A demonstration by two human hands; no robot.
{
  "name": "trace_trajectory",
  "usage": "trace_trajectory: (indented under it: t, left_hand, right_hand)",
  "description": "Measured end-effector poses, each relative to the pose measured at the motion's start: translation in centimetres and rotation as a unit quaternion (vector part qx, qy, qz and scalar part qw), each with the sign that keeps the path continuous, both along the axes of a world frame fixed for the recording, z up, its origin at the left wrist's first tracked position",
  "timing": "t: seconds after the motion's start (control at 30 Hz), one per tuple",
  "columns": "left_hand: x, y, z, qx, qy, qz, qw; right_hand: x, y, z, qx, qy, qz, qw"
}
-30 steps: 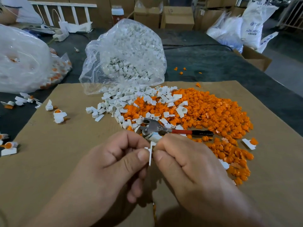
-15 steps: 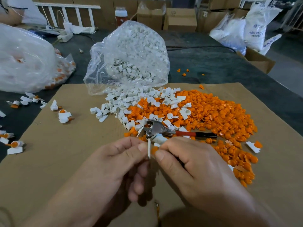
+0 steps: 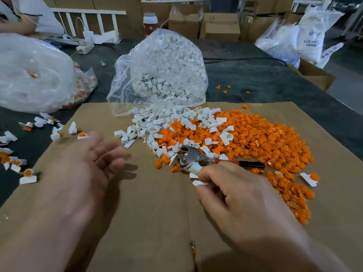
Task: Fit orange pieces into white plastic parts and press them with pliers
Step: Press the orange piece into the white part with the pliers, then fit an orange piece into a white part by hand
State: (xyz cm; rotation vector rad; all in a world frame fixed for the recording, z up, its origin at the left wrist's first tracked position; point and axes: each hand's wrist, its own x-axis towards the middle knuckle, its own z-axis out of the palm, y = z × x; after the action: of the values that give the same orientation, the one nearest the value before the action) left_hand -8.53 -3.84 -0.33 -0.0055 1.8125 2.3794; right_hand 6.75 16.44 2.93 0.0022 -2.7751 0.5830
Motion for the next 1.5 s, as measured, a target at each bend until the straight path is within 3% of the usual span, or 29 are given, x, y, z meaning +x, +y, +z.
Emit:
trace_trajectory:
  t: [0.03,0.07,0.13,0.23,0.3,0.47,0.7,0.97,1.07,1.13,1.33,1.5]
  left_hand:
    - [0.6,0.7,0.1,-0.118,0.087,0.007,0.989]
    - [1.0,1.1,0.2,-0.253,0.173,0.024,0.952]
    - [2.2,2.0,-0.2,-0.431,0.304,-0.048,0.849]
    - [2.2,2.7,-1.0,-0.569,0.340,-0.149,0.734]
    - [2.2,3.2,-1.2,-0.610,0.349,-0.174,0.690]
    - [2.5,3.3,-0.7,-0.609,0.363,-0.188,0.680]
    - [2.9,2.6,-0.7,-0.538,0.479,-0.201,0.663]
    - [4.2,2.5,-0.3,-0.464,0.421,-0.245,0.740]
    - [4.0,2.1,0.0,-0.451,0.375,-0.212,0.782]
    - [3.7,1.9,-0.1,-0.448,0.371,-0.185,0.792]
    - [4.2,2.2,-0.2,-0.496,0.379,-0.217,0.750]
    - [4.7,2.8,0.2,-0.517,0.409,-0.244,0.711]
  right_hand:
    - [0.0,-0.1,0.0,0.016,-0.004,-0.005,1.000]
    - [-0.1,-0.1,0.0,0.032,-0.012,-0.008,0.999]
    - [-0.2,-0.2,-0.2,0.055,-0.029,-0.003,0.998]
    - [-0.3,-0.2,-0.6,0.079,-0.050,0.005,0.996]
    - [-0.4,-0.1,-0.8,0.093,-0.054,0.012,0.994]
    - [-0.6,-0.5,-1.0,0.124,-0.068,0.029,0.989]
    - [-0.7,-0.4,-1.2,0.106,-0.067,0.027,0.992]
    - [-0.7,-0.6,-1.5,0.060,-0.072,0.051,0.994]
    - [-0.4,-0.7,-1.4,0.052,-0.065,0.051,0.995]
    - [-0.2,-0.7,-1.2,0.037,-0.059,0.048,0.996]
    - [-0.2,-1.4,-1.0,0.077,-0.103,0.085,0.988]
    - [-0.6,-1.4,-1.2,0.086,-0.094,0.057,0.990]
